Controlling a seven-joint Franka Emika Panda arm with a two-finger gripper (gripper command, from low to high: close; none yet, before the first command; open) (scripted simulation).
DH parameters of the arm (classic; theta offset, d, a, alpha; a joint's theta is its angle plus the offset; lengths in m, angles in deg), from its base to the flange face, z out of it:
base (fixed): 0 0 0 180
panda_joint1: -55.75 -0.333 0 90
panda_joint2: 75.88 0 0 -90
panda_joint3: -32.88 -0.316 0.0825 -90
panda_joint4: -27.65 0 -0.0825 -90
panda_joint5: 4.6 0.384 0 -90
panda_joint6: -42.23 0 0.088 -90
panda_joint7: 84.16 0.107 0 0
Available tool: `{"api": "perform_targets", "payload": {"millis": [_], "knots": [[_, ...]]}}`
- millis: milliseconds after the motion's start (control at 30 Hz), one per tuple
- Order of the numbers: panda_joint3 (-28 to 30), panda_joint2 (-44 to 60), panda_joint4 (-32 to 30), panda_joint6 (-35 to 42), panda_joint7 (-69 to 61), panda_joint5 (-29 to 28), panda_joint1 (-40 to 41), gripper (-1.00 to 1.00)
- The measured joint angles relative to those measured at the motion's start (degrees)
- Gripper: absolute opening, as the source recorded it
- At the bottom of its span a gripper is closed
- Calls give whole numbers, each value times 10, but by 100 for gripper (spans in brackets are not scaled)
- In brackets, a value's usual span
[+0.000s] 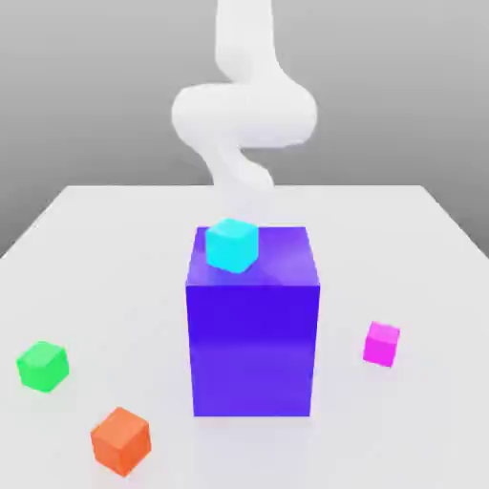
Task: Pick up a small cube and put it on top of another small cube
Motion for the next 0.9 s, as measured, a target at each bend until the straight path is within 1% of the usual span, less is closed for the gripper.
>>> {"api": "perform_targets", "payload": {"millis": [267, 467, 600, 733, 833, 900], "knots": [[-18, 134, -108, -101, -101, 43, -110, 0], [-50, 231, -187, -176, -167, 64, -182, 0], [-78, 295, -240, -226, -202, 66, -223, 0], [-111, 359, -293, -277, -219, 44, -253, 0], [-122, 411, -318, -319, -203, -7, -263, 0], [-103, 451, -314, -351, -177, -49, -273, 0]]}}
